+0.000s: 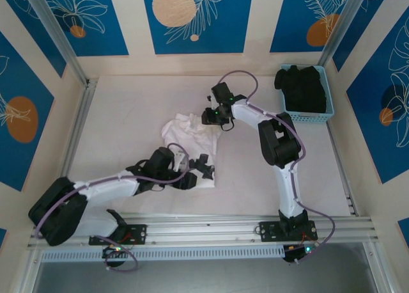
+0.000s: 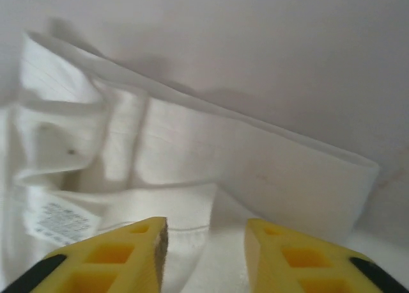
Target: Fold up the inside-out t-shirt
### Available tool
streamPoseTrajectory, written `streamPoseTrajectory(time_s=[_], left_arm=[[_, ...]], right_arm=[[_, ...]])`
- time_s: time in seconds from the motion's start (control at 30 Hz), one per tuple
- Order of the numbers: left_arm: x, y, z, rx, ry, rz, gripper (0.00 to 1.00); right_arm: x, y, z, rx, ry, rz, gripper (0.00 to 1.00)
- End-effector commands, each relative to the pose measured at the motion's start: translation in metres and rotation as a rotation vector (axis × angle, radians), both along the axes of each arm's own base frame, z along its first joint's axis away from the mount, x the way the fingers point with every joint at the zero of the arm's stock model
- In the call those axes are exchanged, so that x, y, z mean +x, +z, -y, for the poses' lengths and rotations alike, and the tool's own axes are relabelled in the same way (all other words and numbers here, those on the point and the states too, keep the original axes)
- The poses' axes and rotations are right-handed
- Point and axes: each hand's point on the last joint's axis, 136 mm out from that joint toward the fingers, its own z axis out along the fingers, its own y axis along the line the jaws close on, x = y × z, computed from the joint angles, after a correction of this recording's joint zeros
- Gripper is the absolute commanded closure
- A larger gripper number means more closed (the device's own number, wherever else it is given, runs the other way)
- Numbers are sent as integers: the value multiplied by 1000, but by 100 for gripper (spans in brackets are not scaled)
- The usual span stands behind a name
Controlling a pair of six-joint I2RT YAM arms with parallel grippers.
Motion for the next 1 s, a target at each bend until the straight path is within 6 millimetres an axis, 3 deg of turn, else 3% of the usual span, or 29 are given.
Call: streamPoseTrajectory(time_s=[0.0,0.1,0.17,0.23,0.4,0.53,0.77,0.87,0.97], left_arm=[[32,39,-28,48,131,167,23],[80,53,-73,45,313,201,17],[115,48,-107,40,443,174,17],[144,40,-116,53,459,152,16],[207,12,-109,48,399,52,14],[231,-3,-91,10,347,0,16],[237,-37,-68,-32,280,-111,23],[236,-45,-65,-48,272,-136,31],[238,-47,-60,-76,260,-150,44]], right_arm=[[-4,35,12,-8,46,79,54],[-7,28,31,5,8,38,47],[-7,22,38,-15,-11,17,37],[-6,16,42,-25,-26,3,31],[-8,-2,38,-33,-30,-74,25],[-14,-14,24,11,-4,-134,25],[-23,-36,-4,55,30,-224,30],[-25,-40,-14,70,44,-240,37],[-24,-40,-22,93,47,-242,50]])
